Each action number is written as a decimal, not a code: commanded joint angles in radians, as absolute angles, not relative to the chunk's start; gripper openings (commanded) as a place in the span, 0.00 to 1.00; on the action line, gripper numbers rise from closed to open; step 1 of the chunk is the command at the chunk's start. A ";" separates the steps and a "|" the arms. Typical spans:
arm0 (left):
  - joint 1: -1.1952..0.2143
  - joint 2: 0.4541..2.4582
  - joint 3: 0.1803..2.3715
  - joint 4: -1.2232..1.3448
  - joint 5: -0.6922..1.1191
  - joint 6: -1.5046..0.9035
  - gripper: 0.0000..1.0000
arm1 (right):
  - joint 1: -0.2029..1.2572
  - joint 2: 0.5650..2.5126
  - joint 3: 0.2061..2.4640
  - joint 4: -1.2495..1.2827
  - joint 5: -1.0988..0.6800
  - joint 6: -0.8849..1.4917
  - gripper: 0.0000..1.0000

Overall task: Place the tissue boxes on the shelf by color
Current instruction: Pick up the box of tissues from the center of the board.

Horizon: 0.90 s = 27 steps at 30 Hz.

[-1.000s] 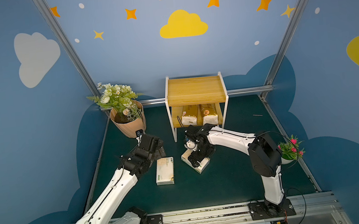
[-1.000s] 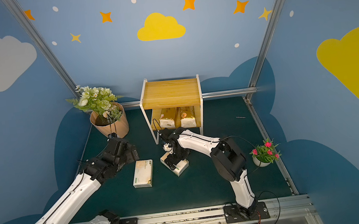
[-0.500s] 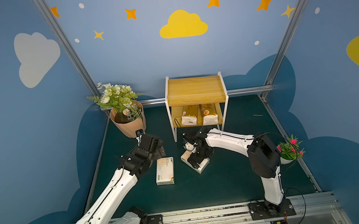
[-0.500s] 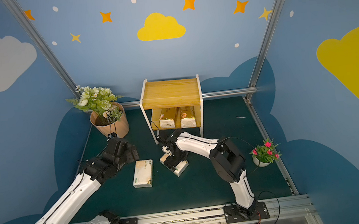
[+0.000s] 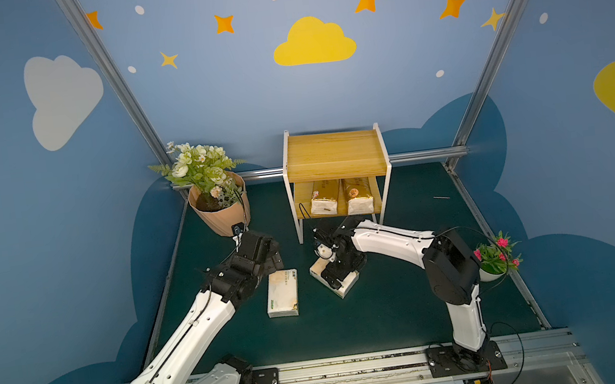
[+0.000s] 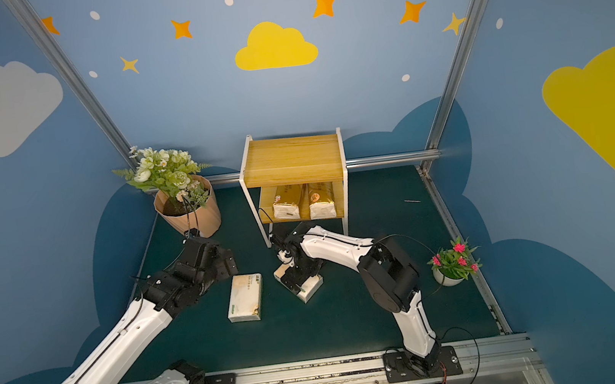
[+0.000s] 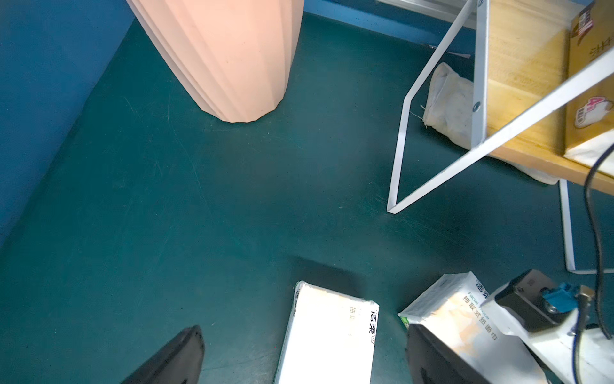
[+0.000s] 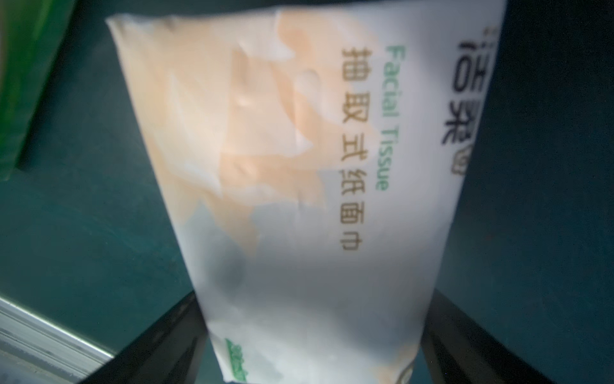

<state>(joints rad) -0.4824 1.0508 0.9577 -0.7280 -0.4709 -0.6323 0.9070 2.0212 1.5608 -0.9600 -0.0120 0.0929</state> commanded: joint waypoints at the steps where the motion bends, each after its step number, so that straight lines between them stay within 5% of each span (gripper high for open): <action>1: -0.479 1.037 0.956 -0.725 -0.483 -0.632 1.00 | 0.925 2.046 1.535 -0.948 -0.020 0.124 0.98; 8: -0.477 1.044 0.956 -0.723 -0.483 -0.630 1.00 | 0.934 2.019 1.502 -0.924 0.023 0.157 0.96; 14: -0.477 1.056 0.955 -0.717 -0.471 -0.633 1.00 | 0.932 1.964 1.484 -0.906 0.037 0.175 0.76; 27: -0.477 1.060 0.954 -0.718 -0.474 -0.626 1.00 | 0.986 1.812 1.471 -0.947 0.075 0.217 0.71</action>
<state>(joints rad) -0.4816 1.0546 0.9577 -0.7238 -0.4675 -0.6323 0.9623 1.8946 1.4574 -0.9188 0.0525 0.2024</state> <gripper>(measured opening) 0.999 0.716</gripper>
